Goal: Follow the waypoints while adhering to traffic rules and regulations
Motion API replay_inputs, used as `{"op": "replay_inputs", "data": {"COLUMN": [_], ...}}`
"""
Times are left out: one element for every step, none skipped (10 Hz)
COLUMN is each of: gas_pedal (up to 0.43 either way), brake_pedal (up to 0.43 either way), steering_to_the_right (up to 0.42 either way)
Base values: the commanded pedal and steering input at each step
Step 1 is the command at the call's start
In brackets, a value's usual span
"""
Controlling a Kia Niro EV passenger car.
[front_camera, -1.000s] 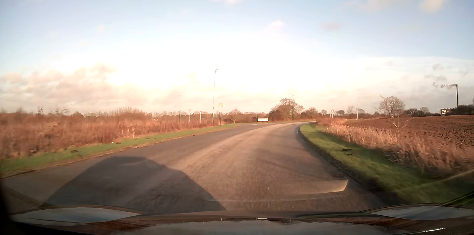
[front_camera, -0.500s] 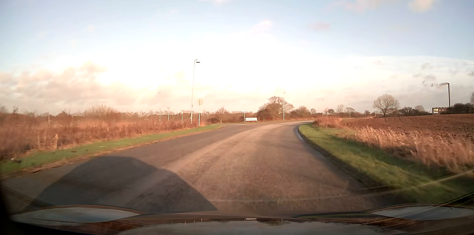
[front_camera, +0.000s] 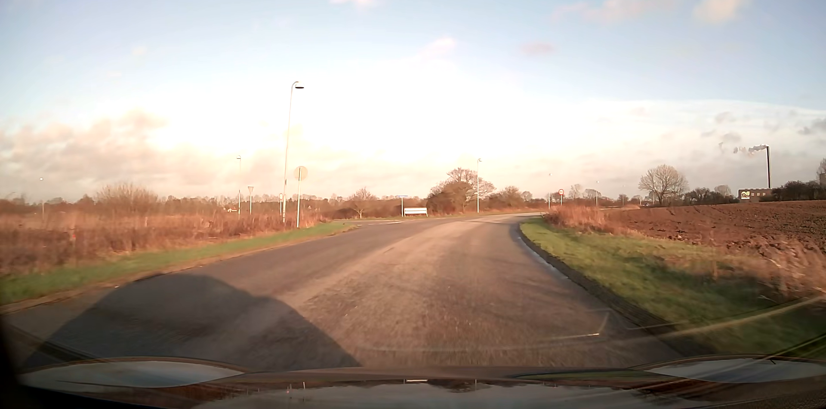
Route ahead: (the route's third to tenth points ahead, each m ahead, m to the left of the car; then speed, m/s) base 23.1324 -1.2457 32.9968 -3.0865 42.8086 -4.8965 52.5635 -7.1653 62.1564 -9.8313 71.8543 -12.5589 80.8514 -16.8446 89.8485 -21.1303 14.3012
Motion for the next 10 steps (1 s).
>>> {"op": "replay_inputs", "data": {"gas_pedal": [0.189, 0.189, 0.189, 0.189, 0.189, 0.189, 0.189, 0.177, 0.177, 0.177], "brake_pedal": [0.000, 0.000, 0.000, 0.000, 0.000, 0.000, 0.000, 0.000, 0.000, 0.000], "steering_to_the_right": [0.029, 0.030, 0.029, 0.029, 0.028, 0.028, 0.028, 0.028, 0.028, 0.028]}}
